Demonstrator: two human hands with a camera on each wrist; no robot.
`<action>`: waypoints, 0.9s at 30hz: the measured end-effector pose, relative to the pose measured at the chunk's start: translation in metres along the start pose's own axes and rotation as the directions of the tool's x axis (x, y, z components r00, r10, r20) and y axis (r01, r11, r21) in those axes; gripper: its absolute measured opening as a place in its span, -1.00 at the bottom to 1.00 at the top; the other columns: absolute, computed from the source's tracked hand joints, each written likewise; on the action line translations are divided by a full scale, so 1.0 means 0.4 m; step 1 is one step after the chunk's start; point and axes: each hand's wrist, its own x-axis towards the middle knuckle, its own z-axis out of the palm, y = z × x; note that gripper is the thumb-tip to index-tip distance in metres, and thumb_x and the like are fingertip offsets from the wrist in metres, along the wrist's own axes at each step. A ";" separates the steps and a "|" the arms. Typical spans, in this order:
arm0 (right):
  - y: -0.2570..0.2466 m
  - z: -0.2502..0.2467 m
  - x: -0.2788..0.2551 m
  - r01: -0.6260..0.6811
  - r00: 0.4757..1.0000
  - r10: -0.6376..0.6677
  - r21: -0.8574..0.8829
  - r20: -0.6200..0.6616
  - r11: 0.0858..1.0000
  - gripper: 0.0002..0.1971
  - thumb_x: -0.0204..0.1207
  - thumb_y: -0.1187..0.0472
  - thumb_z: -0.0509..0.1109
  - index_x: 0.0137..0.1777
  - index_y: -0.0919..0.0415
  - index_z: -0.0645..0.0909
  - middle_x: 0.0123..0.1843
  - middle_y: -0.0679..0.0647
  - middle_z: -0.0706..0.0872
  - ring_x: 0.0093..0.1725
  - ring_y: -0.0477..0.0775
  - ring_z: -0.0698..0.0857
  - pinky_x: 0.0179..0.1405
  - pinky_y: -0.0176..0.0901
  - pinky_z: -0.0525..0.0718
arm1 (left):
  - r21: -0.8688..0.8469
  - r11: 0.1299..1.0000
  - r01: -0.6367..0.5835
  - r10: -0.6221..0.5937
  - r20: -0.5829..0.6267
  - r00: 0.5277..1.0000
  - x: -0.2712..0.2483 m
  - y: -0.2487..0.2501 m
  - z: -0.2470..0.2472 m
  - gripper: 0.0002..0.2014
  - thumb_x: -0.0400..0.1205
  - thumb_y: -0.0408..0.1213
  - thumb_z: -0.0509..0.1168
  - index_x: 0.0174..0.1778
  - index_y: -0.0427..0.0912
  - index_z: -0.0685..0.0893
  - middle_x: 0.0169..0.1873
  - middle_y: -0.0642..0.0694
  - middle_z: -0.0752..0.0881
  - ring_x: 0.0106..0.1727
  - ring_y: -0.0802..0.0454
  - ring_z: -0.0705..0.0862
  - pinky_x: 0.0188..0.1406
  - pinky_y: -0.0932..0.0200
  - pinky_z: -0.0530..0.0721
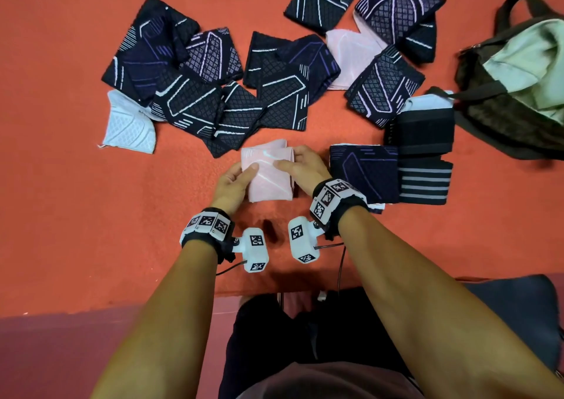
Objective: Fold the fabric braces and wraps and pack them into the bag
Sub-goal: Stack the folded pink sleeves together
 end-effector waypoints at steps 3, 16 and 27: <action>0.035 0.017 -0.011 0.010 0.998 -0.005 -0.078 0.067 0.997 -0.65 0.48 0.04 0.57 0.21 0.11 0.65 0.17 0.03 0.78 0.15 0.08 0.75 0.29 0.11 0.68 | -0.001 1.000 -0.016 0.016 -0.057 0.998 0.012 -0.023 -0.010 -0.77 0.61 -0.13 0.45 0.16 -0.05 0.78 0.16 -0.31 0.79 0.10 -0.21 0.75 0.20 -0.21 0.73; 0.058 0.118 0.059 0.186 0.980 -0.195 -0.178 -0.037 0.966 -0.74 0.46 0.08 0.59 0.11 0.07 0.69 0.15 0.08 0.48 0.12 0.10 0.62 0.32 -0.08 0.57 | 0.186 0.971 -0.148 0.189 -0.227 0.955 0.089 -0.075 -0.104 -0.62 0.61 -0.03 0.44 0.25 -0.16 0.65 0.01 -0.07 0.77 -0.03 0.06 0.72 -0.08 0.21 0.66; 0.069 0.129 0.024 0.295 0.954 -0.289 0.062 -0.084 0.953 -0.86 0.54 0.18 0.51 -0.12 -0.12 0.66 0.01 -0.06 0.75 -0.06 -0.17 0.71 0.12 -0.22 0.67 | 0.104 0.959 -0.264 0.277 -0.136 0.951 0.048 -0.077 -0.097 -0.63 0.59 -0.36 0.49 0.28 -0.11 0.58 0.16 -0.08 0.75 0.09 0.17 0.75 0.06 0.21 0.71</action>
